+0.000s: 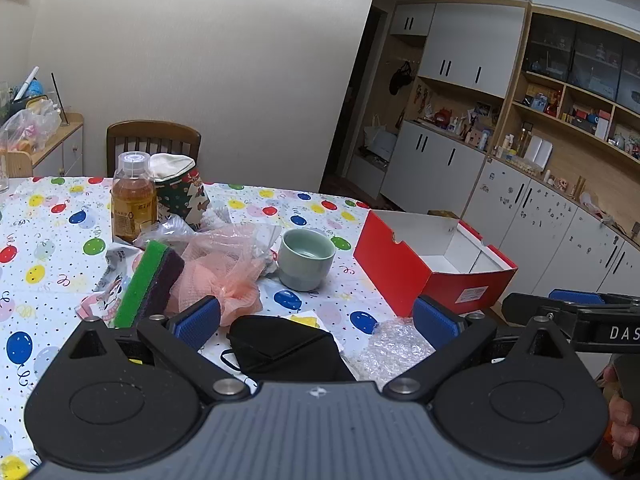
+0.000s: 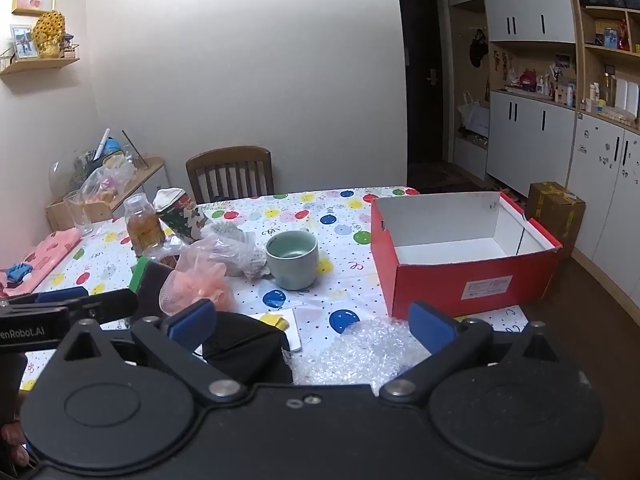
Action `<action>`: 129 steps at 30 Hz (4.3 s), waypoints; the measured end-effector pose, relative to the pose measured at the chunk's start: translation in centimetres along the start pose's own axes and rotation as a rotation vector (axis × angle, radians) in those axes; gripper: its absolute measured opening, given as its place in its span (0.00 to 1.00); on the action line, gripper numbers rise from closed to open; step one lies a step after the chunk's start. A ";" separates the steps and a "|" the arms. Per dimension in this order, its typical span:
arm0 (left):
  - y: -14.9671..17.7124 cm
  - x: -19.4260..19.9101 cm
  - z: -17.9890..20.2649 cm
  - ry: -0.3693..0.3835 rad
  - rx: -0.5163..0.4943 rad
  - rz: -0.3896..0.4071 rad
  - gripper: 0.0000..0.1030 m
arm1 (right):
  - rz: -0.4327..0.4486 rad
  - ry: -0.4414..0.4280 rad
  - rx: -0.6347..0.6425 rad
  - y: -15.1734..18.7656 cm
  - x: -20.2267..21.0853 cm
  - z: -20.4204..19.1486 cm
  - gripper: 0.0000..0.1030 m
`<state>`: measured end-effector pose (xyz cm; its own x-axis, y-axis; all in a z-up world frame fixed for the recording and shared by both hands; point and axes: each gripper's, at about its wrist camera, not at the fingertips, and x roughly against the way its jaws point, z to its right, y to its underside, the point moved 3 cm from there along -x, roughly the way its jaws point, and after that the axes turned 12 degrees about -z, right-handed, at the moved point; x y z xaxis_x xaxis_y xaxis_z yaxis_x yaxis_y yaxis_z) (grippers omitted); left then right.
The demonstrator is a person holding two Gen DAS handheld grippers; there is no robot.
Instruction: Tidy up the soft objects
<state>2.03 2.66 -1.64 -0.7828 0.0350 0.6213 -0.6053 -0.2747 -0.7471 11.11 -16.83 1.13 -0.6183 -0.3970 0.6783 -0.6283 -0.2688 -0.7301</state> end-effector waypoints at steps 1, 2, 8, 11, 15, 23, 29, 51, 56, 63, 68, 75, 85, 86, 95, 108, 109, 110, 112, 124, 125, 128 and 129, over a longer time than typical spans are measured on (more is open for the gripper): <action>0.0 0.0 0.0 -0.001 -0.002 0.002 1.00 | -0.001 -0.001 0.000 0.0 0.0 0.0 1.00; -0.1 0.1 0.1 -0.005 -0.004 0.007 1.00 | -0.001 -0.003 0.002 0.0 0.0 0.0 1.00; -0.3 0.6 0.5 -0.026 -0.025 0.023 1.00 | 0.000 0.003 0.004 0.0 0.1 -0.3 1.00; -0.4 0.8 0.7 -0.032 -0.036 0.028 1.00 | 0.002 -0.005 0.000 0.0 0.2 -0.2 1.00; -0.5 0.9 1.0 -0.031 -0.053 0.033 1.00 | 0.017 -0.017 -0.003 0.0 0.5 -0.2 1.00; -0.6 0.8 1.8 -0.038 -0.089 0.032 1.00 | 0.042 -0.062 -0.014 0.2 1.0 0.4 1.00; -0.6 0.8 2.2 -0.040 -0.099 0.032 1.00 | 0.025 -0.094 0.004 0.2 0.9 0.1 1.00; -0.7 0.6 1.7 -0.024 -0.094 0.037 1.00 | -0.004 -0.107 0.012 0.1 0.1 -0.5 0.99; -0.8 0.6 1.6 -0.002 -0.099 0.049 1.00 | -0.009 -0.092 0.028 0.0 -0.2 -0.9 0.98; -0.9 0.6 1.6 0.027 -0.105 0.059 1.00 | -0.012 -0.083 0.036 -0.1 -0.3 -1.1 0.98; -1.0 0.1 1.5 0.046 -0.101 0.050 1.00 | -0.024 -0.081 0.024 -0.3 -0.7 -0.7 0.98; -1.2 -1.5 1.1 0.075 -0.091 0.014 1.00 | -0.058 -0.063 0.012 -0.3 -1.8 0.3 0.98; -1.2 -5.6 1.4 0.047 -0.107 -0.078 1.00 | -0.150 -0.012 -0.032 0.4 -4.8 3.0 0.98; -1.1 -6.2 1.4 0.041 -0.107 -0.094 1.00 | -0.162 -0.011 -0.033 0.4 -5.2 3.2 0.98; 0.5 -12.9 1.7 -0.020 -0.140 -0.203 1.00 | -0.252 0.021 -0.023 0.8 -10.2 5.9 0.95; 2.3 -19.4 0.4 -0.125 -0.077 -0.354 0.86 | -0.408 -0.005 -0.019 1.2 -18.0 9.1 0.88; 2.5 -19.7 0.3 -0.125 -0.070 -0.366 0.83 | -0.420 -0.005 -0.024 1.3 -18.5 9.3 0.88; 2.6 -20.0 0.2 -0.124 -0.066 -0.377 0.82 | -0.431 -0.004 -0.026 1.4 -19.0 9.4 0.88; 2.9 -20.4 0.3 -0.128 -0.066 -0.391 0.82 | -0.451 -0.002 -0.024 1.6 -19.7 9.7 0.88; 3.3 -20.7 0.9 -0.144 -0.076 -0.397 0.35 | -0.470 -0.014 0.017 1.9 -20.5 9.1 0.65; 3.3 -20.6 0.9 -0.144 -0.076 -0.394 0.33 | -0.467 -0.011 0.020 1.9 -20.5 9.0 0.57; 3.1 -20.3 0.7 -0.130 -0.061 -0.384 0.21 | -0.456 -0.015 0.013 1.8 -20.0 9.1 0.46; 3.1 -20.2 0.6 -0.121 -0.059 -0.381 0.13 | -0.449 -0.016 0.010 1.8 -19.8 9.1 0.42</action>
<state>16.02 0.48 -16.33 -0.4800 0.0090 0.8772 -0.8590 -0.2078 -0.4679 26.53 -17.44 -14.35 -0.2782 -0.2523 0.9268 -0.8279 -0.4263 -0.3646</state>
